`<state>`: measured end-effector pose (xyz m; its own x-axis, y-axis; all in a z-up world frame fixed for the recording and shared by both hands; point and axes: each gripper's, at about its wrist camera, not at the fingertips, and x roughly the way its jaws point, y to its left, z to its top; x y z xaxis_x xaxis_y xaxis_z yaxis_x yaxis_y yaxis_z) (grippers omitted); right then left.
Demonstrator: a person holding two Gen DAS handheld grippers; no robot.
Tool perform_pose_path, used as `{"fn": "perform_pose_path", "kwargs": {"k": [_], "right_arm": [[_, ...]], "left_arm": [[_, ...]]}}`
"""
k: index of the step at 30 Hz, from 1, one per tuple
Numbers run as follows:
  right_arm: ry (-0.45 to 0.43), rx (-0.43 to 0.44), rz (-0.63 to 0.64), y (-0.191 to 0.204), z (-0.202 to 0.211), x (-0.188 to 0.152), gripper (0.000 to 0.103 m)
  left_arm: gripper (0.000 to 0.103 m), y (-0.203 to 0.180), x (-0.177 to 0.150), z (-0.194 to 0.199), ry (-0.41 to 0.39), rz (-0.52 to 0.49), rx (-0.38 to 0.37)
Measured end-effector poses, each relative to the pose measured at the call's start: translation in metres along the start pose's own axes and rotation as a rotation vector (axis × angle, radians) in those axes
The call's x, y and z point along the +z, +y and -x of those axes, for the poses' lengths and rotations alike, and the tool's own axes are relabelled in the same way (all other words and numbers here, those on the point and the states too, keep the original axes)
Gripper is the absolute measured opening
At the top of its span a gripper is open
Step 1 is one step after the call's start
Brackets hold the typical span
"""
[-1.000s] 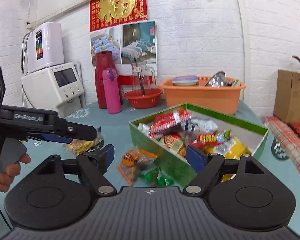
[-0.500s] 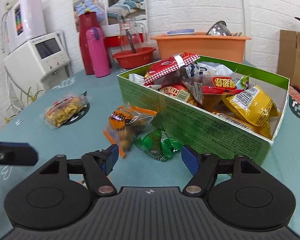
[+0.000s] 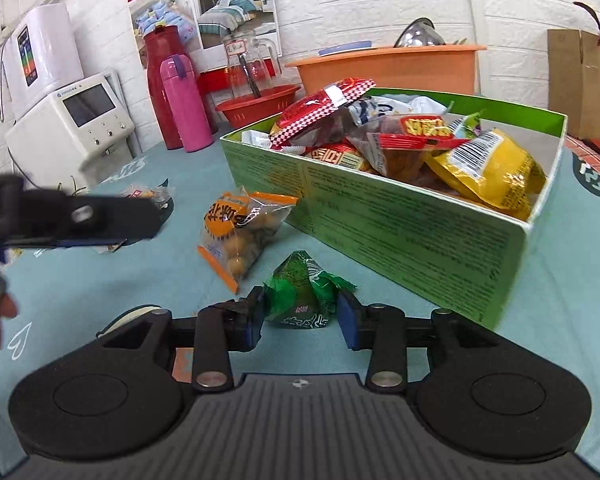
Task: Organize snacks
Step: 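Grasp the orange-label snack bag with the left tool while the right tool grasps the green bag, then carry both bags into the green box and open both tools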
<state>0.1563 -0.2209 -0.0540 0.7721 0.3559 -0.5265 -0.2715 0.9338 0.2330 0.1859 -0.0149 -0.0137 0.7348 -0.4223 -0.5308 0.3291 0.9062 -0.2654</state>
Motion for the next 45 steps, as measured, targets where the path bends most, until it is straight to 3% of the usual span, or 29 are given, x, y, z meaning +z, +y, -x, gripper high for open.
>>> {"fn": "perform_pose_path", "kwargs": {"k": [3, 10, 11, 12, 22, 25, 32, 37, 45], "right_arm": [[-0.004, -0.003, -0.016, -0.005, 0.005, -0.001, 0.068], [-0.004, -0.01, -0.031, -0.01, 0.007, -0.002, 0.068], [-0.007, -0.005, -0.034, -0.011, 0.006, -0.002, 0.068], [-0.005, -0.001, -0.036, -0.011, 0.005, -0.002, 0.068], [-0.01, 0.032, -0.028, -0.01, 0.012, -0.002, 0.066], [-0.04, 0.053, -0.025, -0.009, 0.023, 0.0, 0.066], [-0.181, 0.065, -0.013, -0.013, 0.061, 0.015, 0.066], [-0.268, -0.029, 0.015, -0.024, 0.074, 0.031, 0.067], [-0.309, -0.177, 0.017, -0.052, 0.061, 0.045, 0.067]], "left_arm": [[0.103, -0.005, 0.007, -0.026, 0.024, -0.035, 0.011], [0.103, 0.005, 0.009, -0.061, 0.092, -0.004, 0.047], [0.1, 0.006, 0.008, -0.062, 0.097, -0.002, 0.055], [0.081, 0.008, 0.008, -0.064, 0.105, -0.002, 0.056], [0.077, 0.006, 0.002, -0.045, 0.142, 0.052, -0.003], [0.077, -0.002, 0.004, -0.031, 0.125, 0.06, -0.046], [0.077, -0.03, 0.03, 0.002, -0.013, 0.039, -0.119], [0.076, -0.051, 0.052, 0.0, -0.084, 0.005, -0.134], [0.077, -0.066, 0.071, -0.038, -0.099, -0.02, -0.125]]}}
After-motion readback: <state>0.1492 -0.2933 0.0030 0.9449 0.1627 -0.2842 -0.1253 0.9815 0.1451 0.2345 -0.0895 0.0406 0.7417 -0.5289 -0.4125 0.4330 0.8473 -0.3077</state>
